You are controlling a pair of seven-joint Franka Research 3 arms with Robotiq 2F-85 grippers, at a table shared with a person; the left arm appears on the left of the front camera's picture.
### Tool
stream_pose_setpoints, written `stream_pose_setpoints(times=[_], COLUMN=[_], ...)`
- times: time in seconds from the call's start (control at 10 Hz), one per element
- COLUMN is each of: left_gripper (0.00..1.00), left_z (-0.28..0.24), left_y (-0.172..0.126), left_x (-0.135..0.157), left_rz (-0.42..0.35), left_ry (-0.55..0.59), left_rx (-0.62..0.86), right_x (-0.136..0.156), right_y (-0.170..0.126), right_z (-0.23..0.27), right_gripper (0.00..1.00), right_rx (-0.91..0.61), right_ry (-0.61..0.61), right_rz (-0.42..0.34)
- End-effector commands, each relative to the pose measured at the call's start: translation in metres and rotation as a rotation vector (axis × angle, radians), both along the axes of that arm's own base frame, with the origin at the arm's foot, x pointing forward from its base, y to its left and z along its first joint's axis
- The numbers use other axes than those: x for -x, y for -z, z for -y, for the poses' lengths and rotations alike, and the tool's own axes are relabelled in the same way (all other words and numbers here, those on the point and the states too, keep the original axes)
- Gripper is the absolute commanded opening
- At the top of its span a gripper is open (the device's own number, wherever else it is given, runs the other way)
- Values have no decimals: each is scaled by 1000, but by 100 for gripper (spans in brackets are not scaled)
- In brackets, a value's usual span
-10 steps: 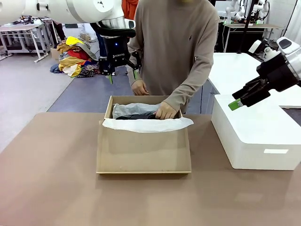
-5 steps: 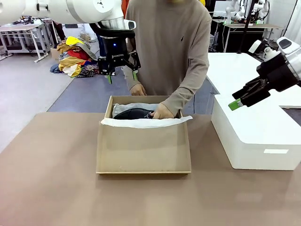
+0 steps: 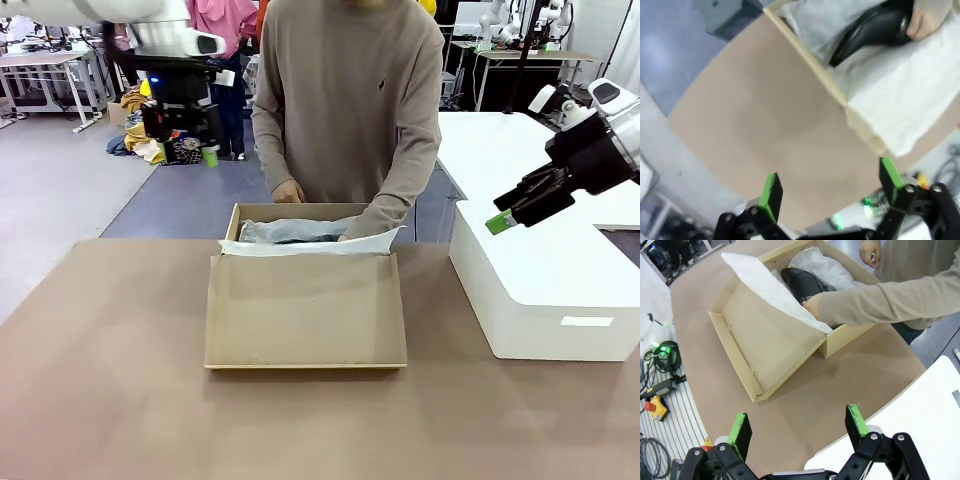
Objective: Pack the shoes into the box.
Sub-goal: Close the Shoes Box.
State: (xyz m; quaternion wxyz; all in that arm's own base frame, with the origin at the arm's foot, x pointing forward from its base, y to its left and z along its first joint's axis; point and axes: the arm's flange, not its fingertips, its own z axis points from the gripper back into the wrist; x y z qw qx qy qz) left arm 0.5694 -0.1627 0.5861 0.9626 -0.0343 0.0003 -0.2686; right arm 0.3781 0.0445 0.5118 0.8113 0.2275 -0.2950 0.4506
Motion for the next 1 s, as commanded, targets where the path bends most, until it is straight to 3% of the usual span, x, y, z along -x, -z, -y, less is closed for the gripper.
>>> stream_pose_setpoints(times=[0.0, 0.2, 0.4, 0.5, 0.6, 0.9], left_gripper=[100, 100, 100, 100, 100, 100], left_z=[-34, -63, -68, -67, -62, -62], left_y=[12, 14, 20, 23, 12, 12], left_x=[3, 2, 2, 3, -11, -11], left_rz=[1, 68, 59, 68, 81, 81], left_ry=[282, 576, 754, 783, 666, 666], left_rx=[37, 156, 108, 76, 96, 96], right_x=[-3, -3, -3, -3, -3, -3], right_y=[2, 2, 2, 2, 2, 2], right_z=[0, 0, 0, 0, 0, 0], right_gripper=[100, 100, 100, 100, 100, 100], right_rx=[-29, -29, -29, -29, -29, -29], right_ry=[-21, -21, -21, -21, -21, -21], right_rz=[22, 22, 22, 22, 22, 22])
